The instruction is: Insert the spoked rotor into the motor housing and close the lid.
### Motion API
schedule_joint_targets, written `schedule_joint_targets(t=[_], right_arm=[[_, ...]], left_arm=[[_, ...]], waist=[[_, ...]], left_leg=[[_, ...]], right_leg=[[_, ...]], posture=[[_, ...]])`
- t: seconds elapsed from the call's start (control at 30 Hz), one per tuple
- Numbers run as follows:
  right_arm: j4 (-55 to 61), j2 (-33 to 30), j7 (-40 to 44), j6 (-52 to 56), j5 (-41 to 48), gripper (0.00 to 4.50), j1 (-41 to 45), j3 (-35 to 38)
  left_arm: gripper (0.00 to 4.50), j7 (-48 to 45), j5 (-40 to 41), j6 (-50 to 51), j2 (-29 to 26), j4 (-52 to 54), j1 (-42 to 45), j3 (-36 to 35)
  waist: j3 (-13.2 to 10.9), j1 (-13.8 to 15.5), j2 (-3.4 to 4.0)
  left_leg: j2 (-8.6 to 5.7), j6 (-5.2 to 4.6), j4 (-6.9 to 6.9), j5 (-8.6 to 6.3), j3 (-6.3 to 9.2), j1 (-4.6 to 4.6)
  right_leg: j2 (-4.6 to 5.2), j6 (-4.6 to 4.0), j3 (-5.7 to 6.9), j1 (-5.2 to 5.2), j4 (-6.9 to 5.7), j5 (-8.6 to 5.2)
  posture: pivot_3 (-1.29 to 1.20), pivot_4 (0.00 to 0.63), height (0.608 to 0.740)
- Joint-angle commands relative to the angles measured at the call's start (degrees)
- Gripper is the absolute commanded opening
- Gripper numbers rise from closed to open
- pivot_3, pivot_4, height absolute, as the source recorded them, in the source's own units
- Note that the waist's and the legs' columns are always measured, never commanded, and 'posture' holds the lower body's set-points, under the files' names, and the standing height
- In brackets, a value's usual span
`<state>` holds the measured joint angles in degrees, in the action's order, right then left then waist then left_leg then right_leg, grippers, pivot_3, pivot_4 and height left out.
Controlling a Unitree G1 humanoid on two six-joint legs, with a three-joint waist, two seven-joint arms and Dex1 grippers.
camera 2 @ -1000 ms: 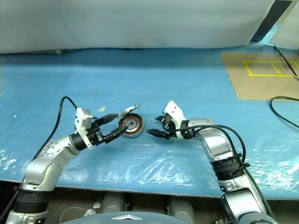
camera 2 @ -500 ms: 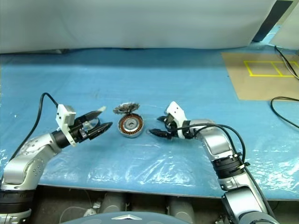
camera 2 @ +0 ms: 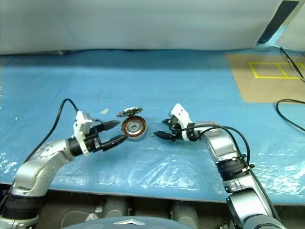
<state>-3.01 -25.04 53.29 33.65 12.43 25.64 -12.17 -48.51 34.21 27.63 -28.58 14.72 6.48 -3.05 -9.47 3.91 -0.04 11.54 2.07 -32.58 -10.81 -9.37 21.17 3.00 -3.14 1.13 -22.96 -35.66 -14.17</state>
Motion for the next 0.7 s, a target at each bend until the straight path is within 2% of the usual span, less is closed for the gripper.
schedule_joint_targets(t=[0.03,0.4,0.7], right_arm=[[1.99,-0.19,-0.45,-0.57,-0.08,3.68,-0.62,-0.48],[4.52,0.52,-3.03,1.27,0.58,3.68,-3.41,-0.39],[5.55,0.76,-4.75,2.24,0.82,3.68,-4.10,-0.12]], left_arm=[[4.36,-0.99,-1.36,-1.96,1.58,-1.61,3.83,2.51],[4.36,-3.09,-3.44,-4.09,3.51,-7.28,9.99,4.29],[4.36,-0.03,-4.91,-7.95,7.86,-13.00,14.60,2.82]], waist=[[0.00,0.00,0.00],[0.00,0.02,0.00],[0.00,0.05,0.00]], left_leg=[[0.00,0.00,0.01,0.00,0.00,0.01],[0.00,0.00,0.06,0.00,0.00,0.02],[-0.01,0.00,0.02,0.00,0.00,0.04]], right_leg=[[0.00,0.00,0.00,0.00,0.01,0.00],[0.00,0.01,0.02,-0.03,0.00,0.01],[0.01,0.01,0.02,-0.01,0.00,0.01]], posture=[[0.00,0.150,0.740],[0.00,0.150,0.740],[0.00,0.150,0.740]])
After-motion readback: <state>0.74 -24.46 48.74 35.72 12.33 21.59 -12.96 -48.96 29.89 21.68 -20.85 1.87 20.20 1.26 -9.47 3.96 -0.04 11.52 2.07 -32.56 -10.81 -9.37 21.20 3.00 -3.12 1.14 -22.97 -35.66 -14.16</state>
